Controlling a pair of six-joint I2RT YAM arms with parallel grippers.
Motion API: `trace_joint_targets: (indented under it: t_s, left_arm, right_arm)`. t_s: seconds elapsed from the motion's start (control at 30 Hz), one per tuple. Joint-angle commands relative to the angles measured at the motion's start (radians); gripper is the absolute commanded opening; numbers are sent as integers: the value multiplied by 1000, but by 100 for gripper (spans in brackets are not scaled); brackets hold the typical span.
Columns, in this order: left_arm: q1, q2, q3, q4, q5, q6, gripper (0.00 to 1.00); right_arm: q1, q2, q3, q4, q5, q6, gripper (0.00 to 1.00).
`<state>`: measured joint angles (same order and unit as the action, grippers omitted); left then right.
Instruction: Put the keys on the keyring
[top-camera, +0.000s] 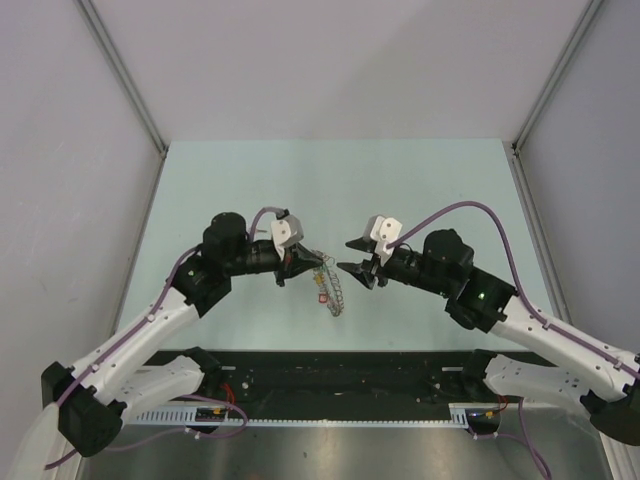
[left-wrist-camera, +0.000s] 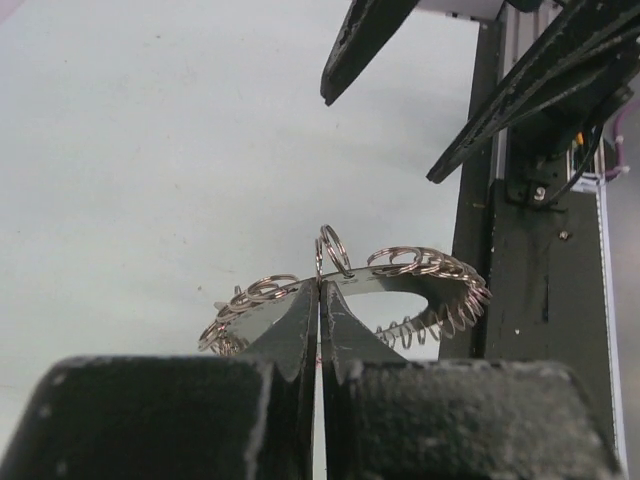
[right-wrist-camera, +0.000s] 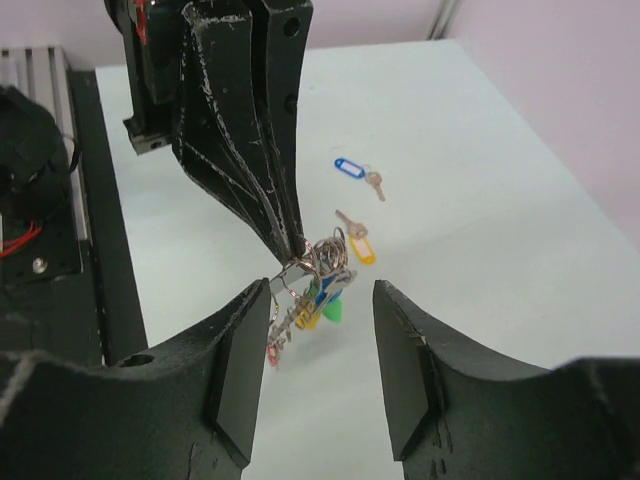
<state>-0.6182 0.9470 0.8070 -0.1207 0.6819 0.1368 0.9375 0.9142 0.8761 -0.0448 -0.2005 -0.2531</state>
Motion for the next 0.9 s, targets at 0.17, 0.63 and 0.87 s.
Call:
trace_joint_targets:
  t_s: [0.17, 0.63, 0.87]
  left_arm:
    - [-12, -48, 66, -166, 103, 236, 0]
    - [-48, -11, 86, -229, 59, 268, 0]
    - [-49, -14, 83, -224, 54, 267, 0]
  right_arm:
    - [-22, 71, 73, -145, -168, -84, 47]
    - [-51, 141, 90, -56, -269, -66, 39]
    - [-71, 157, 89, -44, -188, -46, 36]
